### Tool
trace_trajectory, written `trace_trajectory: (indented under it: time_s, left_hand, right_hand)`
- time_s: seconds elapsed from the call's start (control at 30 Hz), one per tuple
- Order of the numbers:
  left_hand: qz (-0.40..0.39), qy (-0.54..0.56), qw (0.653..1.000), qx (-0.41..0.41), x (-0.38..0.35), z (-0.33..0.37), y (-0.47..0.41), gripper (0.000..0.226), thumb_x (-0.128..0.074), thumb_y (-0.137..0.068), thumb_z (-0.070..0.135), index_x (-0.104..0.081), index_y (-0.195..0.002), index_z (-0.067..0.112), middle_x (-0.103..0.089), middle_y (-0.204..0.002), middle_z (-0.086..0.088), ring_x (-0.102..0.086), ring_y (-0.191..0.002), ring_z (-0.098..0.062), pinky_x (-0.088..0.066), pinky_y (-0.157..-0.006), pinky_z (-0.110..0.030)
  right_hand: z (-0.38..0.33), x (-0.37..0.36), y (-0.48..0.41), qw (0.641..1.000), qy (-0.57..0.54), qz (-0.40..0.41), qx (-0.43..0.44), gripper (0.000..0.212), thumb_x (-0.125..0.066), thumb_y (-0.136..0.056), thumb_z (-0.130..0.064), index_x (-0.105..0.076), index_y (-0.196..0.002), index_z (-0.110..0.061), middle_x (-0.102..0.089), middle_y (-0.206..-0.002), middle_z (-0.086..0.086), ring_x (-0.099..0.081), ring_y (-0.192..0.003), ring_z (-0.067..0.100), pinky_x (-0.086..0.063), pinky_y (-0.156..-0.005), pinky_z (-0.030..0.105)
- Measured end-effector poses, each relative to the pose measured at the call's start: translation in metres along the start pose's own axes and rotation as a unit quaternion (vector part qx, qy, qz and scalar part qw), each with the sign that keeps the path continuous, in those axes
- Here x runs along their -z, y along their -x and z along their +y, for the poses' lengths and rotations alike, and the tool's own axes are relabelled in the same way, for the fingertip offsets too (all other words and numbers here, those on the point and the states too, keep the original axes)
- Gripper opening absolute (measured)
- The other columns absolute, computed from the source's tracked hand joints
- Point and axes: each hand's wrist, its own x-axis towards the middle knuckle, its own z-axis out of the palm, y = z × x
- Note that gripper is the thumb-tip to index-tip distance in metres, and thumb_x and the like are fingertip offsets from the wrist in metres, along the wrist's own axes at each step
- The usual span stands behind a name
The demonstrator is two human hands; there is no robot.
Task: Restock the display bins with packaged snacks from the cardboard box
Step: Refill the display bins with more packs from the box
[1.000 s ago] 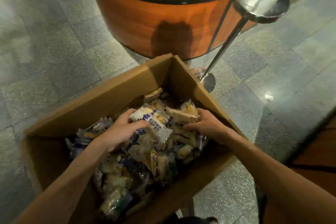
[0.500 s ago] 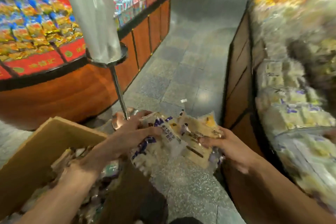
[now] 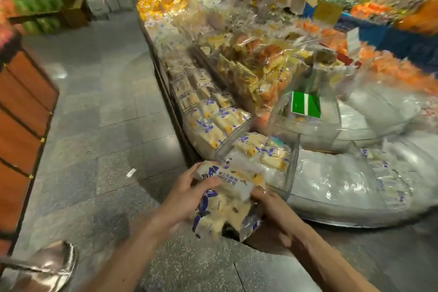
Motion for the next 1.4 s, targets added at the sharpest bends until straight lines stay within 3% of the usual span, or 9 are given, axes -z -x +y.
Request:
trace_trajectory:
  time_s: [0.17, 0.27, 0.43, 0.7, 0.87, 1.03, 1.17, 1.3, 1.4]
  left_hand:
    - [-0.048, 0.002, 0.999, -0.024, -0.056, 0.005, -0.065, 0.076, -0.083, -0.061, 0.065, -0.061, -0.127, 0.034, -0.071, -0.121, 0.006, -0.067, -0.112, -0.013, -0.050, -0.102, -0.043]
    - [-0.061, -0.001, 0.998, -0.029, -0.080, 0.013, -0.102, 0.086, -0.080, -0.059, 0.072, -0.056, -0.132, 0.033, -0.066, -0.125, 0.012, -0.060, -0.118, -0.008, -0.046, -0.106, -0.039]
    - [-0.107, 0.007, 0.994, -0.031, -0.120, 0.037, -0.157, 0.030, -0.072, -0.084, 0.046, -0.063, -0.107, 0.029, -0.072, -0.101, 0.011, -0.066, -0.089, 0.005, -0.051, -0.083, -0.020]
    - [-0.119, 0.001, 0.992, -0.037, -0.188, 0.054, -0.212, 0.107, -0.075, -0.047, 0.084, -0.055, -0.125, 0.014, -0.065, -0.119, -0.003, -0.061, -0.113, -0.027, -0.045, -0.104, -0.053]
    - [-0.146, 0.029, 0.988, -0.038, -0.239, 0.056, -0.231, 0.035, -0.079, -0.081, 0.041, -0.064, -0.097, 0.014, -0.069, -0.069, -0.003, -0.065, -0.067, -0.028, -0.053, -0.077, -0.059]
    - [-0.118, 0.044, 0.992, 0.007, -0.300, 0.042, -0.243, 0.103, -0.083, -0.051, 0.072, -0.047, -0.137, 0.030, -0.065, -0.129, -0.002, -0.060, -0.120, -0.024, -0.045, -0.107, -0.050]
    - [-0.077, 0.097, 0.991, 0.044, -0.359, 0.037, -0.248, 0.072, -0.079, -0.082, 0.035, -0.037, -0.141, 0.034, -0.049, -0.141, -0.005, -0.057, -0.120, -0.025, -0.050, -0.098, -0.042]
    - [-0.045, 0.084, 0.995, 0.028, -0.424, 0.024, -0.252, 0.067, -0.079, -0.082, 0.018, -0.043, -0.125, 0.055, -0.055, -0.132, -0.007, -0.066, -0.106, -0.034, -0.056, -0.085, -0.040]
    - [-0.034, 0.069, 0.996, 0.040, -0.465, 0.023, -0.243, 0.042, -0.072, -0.087, 0.004, -0.059, -0.121, 0.026, -0.075, -0.096, -0.014, -0.073, -0.085, -0.034, -0.056, -0.065, -0.033]
  right_hand:
    - [-0.023, 0.033, -0.009, 0.990, -0.133, 0.047, 0.002, 0.031, -0.066, -0.093, -0.024, -0.072, -0.119, -0.008, -0.072, -0.115, 0.020, -0.074, -0.096, 0.033, -0.062, -0.075, 0.045]
    - [-0.039, 0.048, -0.026, 0.987, -0.123, 0.106, 0.015, 0.043, -0.071, -0.086, -0.042, -0.075, -0.117, -0.012, -0.071, -0.119, 0.018, -0.073, -0.099, 0.029, -0.059, -0.088, 0.044]
    - [-0.078, 0.066, -0.037, 0.974, -0.142, 0.156, 0.079, 0.065, -0.047, -0.081, -0.063, -0.070, -0.123, -0.019, -0.074, -0.116, 0.009, -0.072, -0.105, 0.027, -0.054, -0.090, 0.048]
    - [-0.111, 0.118, -0.041, 0.947, -0.166, 0.243, 0.129, 0.078, -0.038, -0.076, -0.078, -0.072, -0.121, -0.024, -0.072, -0.119, 0.015, -0.073, -0.099, 0.030, -0.058, -0.078, 0.043]
    - [-0.119, 0.160, -0.034, 0.926, -0.226, 0.268, 0.140, 0.075, -0.041, -0.080, -0.068, -0.066, -0.125, -0.014, -0.073, -0.116, 0.017, -0.073, -0.101, 0.029, -0.060, -0.073, 0.040]
    - [-0.122, 0.222, -0.024, 0.914, -0.262, 0.277, 0.141, 0.056, -0.056, -0.085, -0.046, -0.067, -0.125, -0.008, -0.070, -0.119, 0.021, -0.069, -0.107, 0.035, -0.054, -0.092, 0.051]
    - [-0.126, 0.295, -0.017, 0.917, -0.260, 0.282, 0.107, 0.055, -0.061, -0.085, -0.038, -0.063, -0.129, -0.005, -0.069, -0.122, 0.021, -0.068, -0.110, 0.035, -0.057, -0.087, 0.046]
    - [-0.142, 0.368, 0.002, 0.932, -0.245, 0.254, 0.084, 0.050, -0.062, -0.080, -0.031, -0.066, -0.122, -0.004, -0.072, -0.116, 0.020, -0.070, -0.102, 0.033, -0.059, -0.086, 0.046]
    - [-0.152, 0.407, 0.017, 0.942, -0.230, 0.233, 0.071, 0.050, -0.060, -0.086, -0.039, -0.067, -0.124, -0.007, -0.070, -0.122, 0.019, -0.067, -0.112, 0.034, -0.052, -0.100, 0.053]
